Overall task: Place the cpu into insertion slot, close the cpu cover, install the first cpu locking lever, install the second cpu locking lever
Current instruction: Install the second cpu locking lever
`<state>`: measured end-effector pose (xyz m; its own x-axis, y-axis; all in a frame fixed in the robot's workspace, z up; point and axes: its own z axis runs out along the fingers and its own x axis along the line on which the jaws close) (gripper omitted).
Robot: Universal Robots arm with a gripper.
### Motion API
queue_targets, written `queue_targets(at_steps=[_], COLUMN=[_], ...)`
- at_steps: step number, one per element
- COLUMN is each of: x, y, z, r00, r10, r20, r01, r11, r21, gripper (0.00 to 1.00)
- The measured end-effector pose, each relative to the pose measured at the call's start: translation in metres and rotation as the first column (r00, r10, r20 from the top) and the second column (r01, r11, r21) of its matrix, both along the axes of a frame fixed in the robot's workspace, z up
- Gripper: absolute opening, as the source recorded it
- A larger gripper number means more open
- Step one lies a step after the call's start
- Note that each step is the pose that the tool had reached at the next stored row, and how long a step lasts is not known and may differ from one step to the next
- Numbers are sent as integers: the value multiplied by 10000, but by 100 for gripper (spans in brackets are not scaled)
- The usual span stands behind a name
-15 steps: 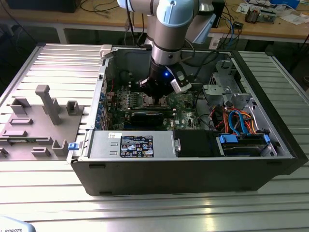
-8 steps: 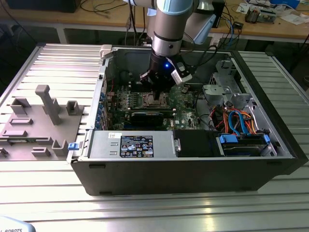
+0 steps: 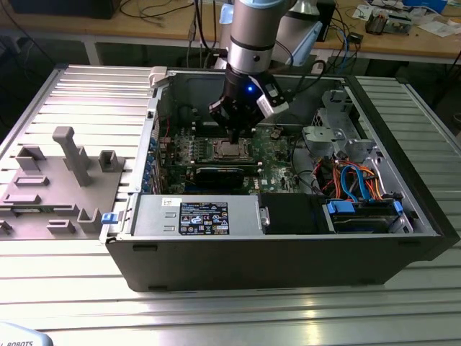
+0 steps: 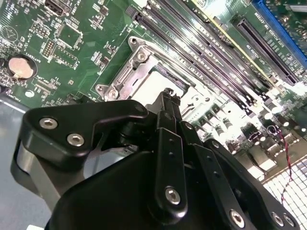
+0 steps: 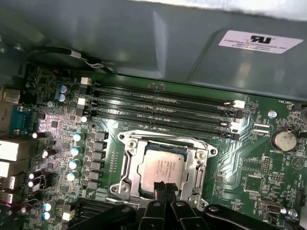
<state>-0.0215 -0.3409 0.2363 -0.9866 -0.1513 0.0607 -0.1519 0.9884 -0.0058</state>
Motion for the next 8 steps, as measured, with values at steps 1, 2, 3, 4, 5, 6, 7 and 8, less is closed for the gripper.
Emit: queue_targets(at_steps=[1,2,3,4,5,6,7,8], x=[0,0,0,0,0,0,0,0], y=[1,0,0,0,0,0,0,0], z=[9,11,11,13,14,15,15,16], r00=[10000,10000,10000,10000,10000,10000,10000,10000], r10=[-1,0,0,0,-1,0,-1,0], r20=[0,1,1,0,0,0,0,0], r01=[1,0,0,0,1,0,1,0], r11=[10000,10000,10000,10000,10000,10000,10000,10000], r21=[-18,-21,-21,-23,-24,-24,-24,-24], gripper=[11,11,11,11,11,11,11,11])
